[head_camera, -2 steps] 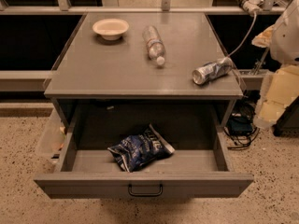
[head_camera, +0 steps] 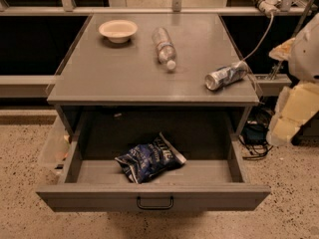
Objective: Pick blue chip bag from top drawer and place on counter
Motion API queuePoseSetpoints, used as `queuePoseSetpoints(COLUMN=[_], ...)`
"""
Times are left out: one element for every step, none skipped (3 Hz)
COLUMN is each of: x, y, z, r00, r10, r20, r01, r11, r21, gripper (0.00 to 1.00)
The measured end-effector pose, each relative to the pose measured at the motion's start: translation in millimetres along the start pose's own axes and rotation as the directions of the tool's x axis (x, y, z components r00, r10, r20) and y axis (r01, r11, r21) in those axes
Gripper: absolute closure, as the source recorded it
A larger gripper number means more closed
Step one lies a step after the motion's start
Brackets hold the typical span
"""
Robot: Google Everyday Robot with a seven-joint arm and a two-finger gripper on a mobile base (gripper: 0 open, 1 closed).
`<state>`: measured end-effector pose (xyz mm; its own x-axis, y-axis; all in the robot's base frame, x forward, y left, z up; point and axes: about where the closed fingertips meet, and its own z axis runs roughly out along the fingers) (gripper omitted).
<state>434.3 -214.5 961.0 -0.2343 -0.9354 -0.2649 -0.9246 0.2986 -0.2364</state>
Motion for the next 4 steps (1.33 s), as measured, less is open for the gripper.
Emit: queuePoseSetpoints(x=[-9.5, -41.6, -67.6, -62.8], y=[29.3, 70.9, 84.0, 84.6], z=[38.0, 111.3, 130.4, 129.0], r00=[0.992, 0.954, 0.926, 0.928], r10=[0.033, 0.065, 0.102, 0.105], r20=[0.125, 0.292, 0.365, 0.358], r01=[-0.028, -0.022, -0.041, -0.05], r11=[0.9988, 0.9887, 0.9844, 0.986], r21=[-0.04, -0.148, -0.171, -0.159], gripper=[0.0, 0.0, 0.0, 0.0])
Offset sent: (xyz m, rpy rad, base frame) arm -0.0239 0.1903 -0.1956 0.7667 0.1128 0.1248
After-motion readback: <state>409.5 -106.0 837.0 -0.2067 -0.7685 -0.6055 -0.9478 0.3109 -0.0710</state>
